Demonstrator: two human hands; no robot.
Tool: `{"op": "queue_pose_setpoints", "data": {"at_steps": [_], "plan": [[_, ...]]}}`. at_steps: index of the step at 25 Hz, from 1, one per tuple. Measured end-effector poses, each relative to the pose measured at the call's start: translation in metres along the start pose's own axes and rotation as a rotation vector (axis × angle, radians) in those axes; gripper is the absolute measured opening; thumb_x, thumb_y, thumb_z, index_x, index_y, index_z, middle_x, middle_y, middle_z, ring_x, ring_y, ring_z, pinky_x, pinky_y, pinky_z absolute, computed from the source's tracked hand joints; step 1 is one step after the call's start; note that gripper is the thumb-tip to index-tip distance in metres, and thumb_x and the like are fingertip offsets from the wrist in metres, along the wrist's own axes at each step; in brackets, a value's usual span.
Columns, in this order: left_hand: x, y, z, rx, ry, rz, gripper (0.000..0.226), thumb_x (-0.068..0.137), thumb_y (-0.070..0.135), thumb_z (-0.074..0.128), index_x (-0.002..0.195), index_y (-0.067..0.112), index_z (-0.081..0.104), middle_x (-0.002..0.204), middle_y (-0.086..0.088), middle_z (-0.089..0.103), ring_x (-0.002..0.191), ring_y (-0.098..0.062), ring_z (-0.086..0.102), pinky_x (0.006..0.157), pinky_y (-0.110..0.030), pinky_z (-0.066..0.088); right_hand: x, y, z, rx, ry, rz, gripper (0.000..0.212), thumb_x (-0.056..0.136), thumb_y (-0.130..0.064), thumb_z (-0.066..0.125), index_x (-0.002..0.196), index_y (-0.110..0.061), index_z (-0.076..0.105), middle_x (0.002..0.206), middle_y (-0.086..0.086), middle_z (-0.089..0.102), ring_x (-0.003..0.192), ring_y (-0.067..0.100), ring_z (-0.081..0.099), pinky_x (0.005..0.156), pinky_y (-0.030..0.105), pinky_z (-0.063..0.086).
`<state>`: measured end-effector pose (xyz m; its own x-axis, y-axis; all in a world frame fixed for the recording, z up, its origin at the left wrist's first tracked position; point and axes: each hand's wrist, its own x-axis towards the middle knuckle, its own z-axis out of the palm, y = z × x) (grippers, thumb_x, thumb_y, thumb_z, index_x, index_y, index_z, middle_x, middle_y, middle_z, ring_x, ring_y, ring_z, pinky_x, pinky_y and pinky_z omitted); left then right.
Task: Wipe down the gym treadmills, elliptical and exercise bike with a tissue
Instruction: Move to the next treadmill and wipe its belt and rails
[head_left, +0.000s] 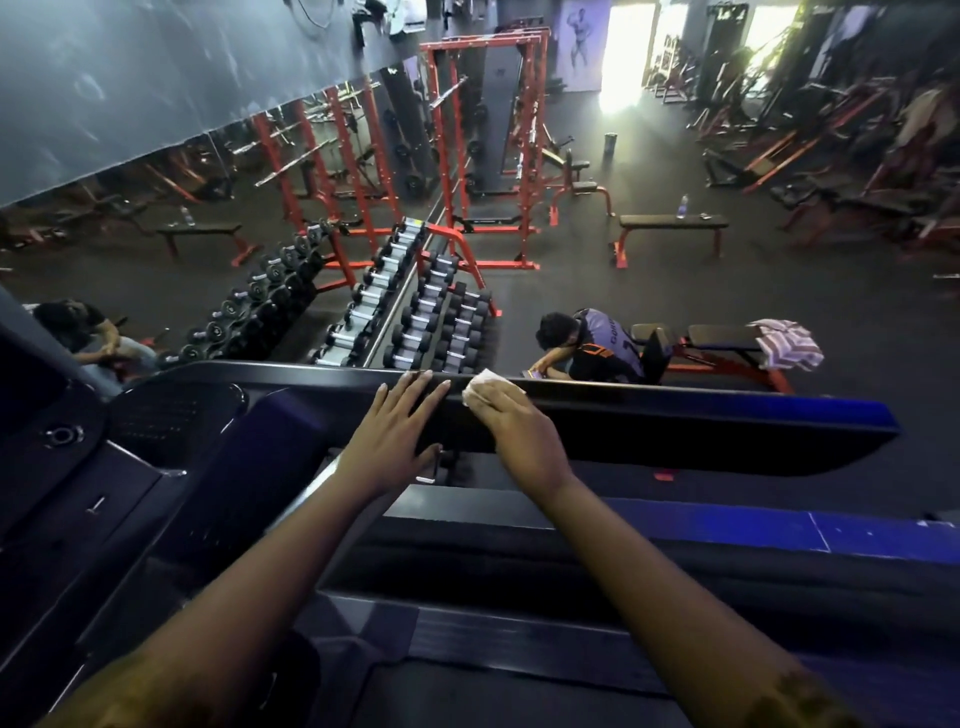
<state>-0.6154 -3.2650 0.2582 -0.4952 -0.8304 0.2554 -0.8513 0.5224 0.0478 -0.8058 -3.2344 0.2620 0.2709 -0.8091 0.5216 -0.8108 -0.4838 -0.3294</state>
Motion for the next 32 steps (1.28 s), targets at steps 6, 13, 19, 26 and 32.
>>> {"op": "queue_pose_setpoints", "data": {"at_steps": [6,13,19,26,32], "plan": [[-0.003,-0.003,0.0,-0.036,-0.033,0.004,0.083,0.084,0.032,0.067,0.151,0.018,0.019,0.158,-0.01,0.017,0.147,-0.029,0.01,0.118,-0.046,0.009,-0.032,0.048,-0.021,-0.13,-0.025,-0.116,0.05,0.078,0.003,0.057,0.127,-0.008,0.058,0.13,0.006,0.057,0.124,0.021,0.05,0.104,0.027,0.04],[-0.003,0.002,-0.003,-0.053,-0.032,0.008,0.085,0.083,0.031,0.068,0.151,0.017,0.02,0.158,-0.011,0.017,0.147,-0.03,0.009,0.118,-0.046,0.009,-0.072,0.092,-0.072,-0.243,0.064,-0.01,0.045,0.085,-0.009,0.039,0.125,-0.007,0.058,0.129,0.009,0.057,0.121,0.024,0.053,0.104,0.031,0.041],[-0.004,0.002,-0.002,-0.013,-0.022,0.014,0.085,0.081,0.029,0.07,0.15,0.016,0.023,0.156,-0.012,0.021,0.146,-0.033,0.014,0.117,-0.049,0.013,-0.03,0.038,-0.036,-0.119,0.022,0.036,0.04,0.08,-0.002,0.052,0.119,-0.005,0.063,0.122,0.013,0.062,0.117,0.028,0.056,0.089,0.038,0.05],[-0.001,0.01,0.006,-0.048,0.001,0.066,0.08,0.085,0.026,0.065,0.151,0.018,0.02,0.158,-0.008,0.019,0.147,-0.029,0.01,0.118,-0.047,0.008,-0.061,0.085,-0.07,-0.207,0.052,0.263,0.043,0.083,0.004,0.05,0.123,-0.007,0.06,0.128,0.01,0.058,0.122,0.025,0.051,0.097,0.038,0.046],[0.005,0.0,0.001,-0.061,-0.011,0.113,0.078,0.084,0.027,0.069,0.149,0.02,0.026,0.155,-0.008,0.027,0.145,-0.031,0.019,0.116,-0.049,0.015,-0.062,0.078,-0.07,-0.219,0.145,0.273,0.036,0.091,-0.008,0.043,0.123,-0.007,0.06,0.128,0.01,0.057,0.122,0.024,0.05,0.103,0.028,0.036]]}}
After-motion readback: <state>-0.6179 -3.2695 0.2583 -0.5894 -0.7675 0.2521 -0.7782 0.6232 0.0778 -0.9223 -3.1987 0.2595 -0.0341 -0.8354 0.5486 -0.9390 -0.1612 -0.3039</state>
